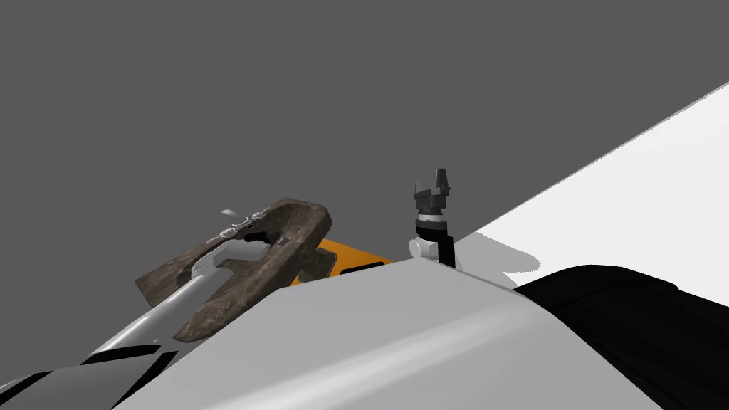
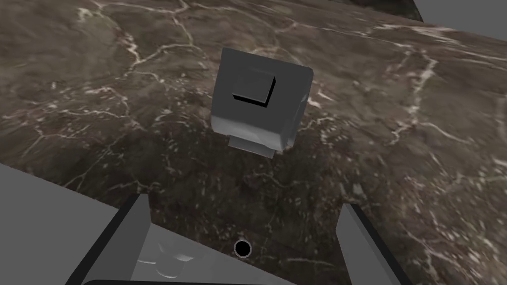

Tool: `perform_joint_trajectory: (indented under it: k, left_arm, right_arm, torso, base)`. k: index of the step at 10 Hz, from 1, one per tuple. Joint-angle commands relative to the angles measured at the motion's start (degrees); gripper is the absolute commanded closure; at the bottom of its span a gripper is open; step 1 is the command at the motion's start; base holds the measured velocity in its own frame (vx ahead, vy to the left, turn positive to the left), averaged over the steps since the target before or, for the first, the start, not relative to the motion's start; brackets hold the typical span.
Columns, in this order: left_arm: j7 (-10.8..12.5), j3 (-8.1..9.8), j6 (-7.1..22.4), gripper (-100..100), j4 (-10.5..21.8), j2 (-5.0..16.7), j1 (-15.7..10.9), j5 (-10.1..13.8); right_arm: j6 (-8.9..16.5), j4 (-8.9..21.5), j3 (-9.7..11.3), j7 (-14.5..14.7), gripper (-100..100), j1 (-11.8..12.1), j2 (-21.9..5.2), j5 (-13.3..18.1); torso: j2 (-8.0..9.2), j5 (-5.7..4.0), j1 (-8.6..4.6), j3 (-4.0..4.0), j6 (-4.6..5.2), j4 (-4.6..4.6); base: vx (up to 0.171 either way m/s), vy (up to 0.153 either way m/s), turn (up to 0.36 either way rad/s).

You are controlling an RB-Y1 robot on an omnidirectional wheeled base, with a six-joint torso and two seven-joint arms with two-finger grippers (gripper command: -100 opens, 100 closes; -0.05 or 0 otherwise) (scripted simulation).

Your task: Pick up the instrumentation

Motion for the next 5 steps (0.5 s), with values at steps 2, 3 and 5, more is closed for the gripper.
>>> perform_joint_trajectory:
  k: [2,3,5]
  left_arm:
    - [-1.13,-0.74,1.98,-100,2.08,0.62,-0.06,0.76]
    - [-1.96,-1.62,3.82,-100,3.71,0.64,-0.12,1.20]
    - [-1.49,-1.92,4.71,-100,3.15,0.11,0.01,0.56]
  right_arm:
    - [0.00,0.00,0.00,0.00,0,0.00,0.00,0.00]
    - [0.00,0.00,0.00,0.00,0,0.00,0.00,0.00]
    - [0.00,0.00,0.00,0.00,0,0.00,0.00,0.00]
  torso:
    - [0.04,0.01,0.02,0.02,-0.01,0.01]
    - [0.16,0.02,0.10,0.09,-0.03,0.03]
    - [0.18,0.03,0.10,0.10,-0.03,0.03]
  base:
    - [0.093,-0.047,-0.054]
    - [0.074,-0.036,-0.085]
    - [0.060,-0.028,-0.042]
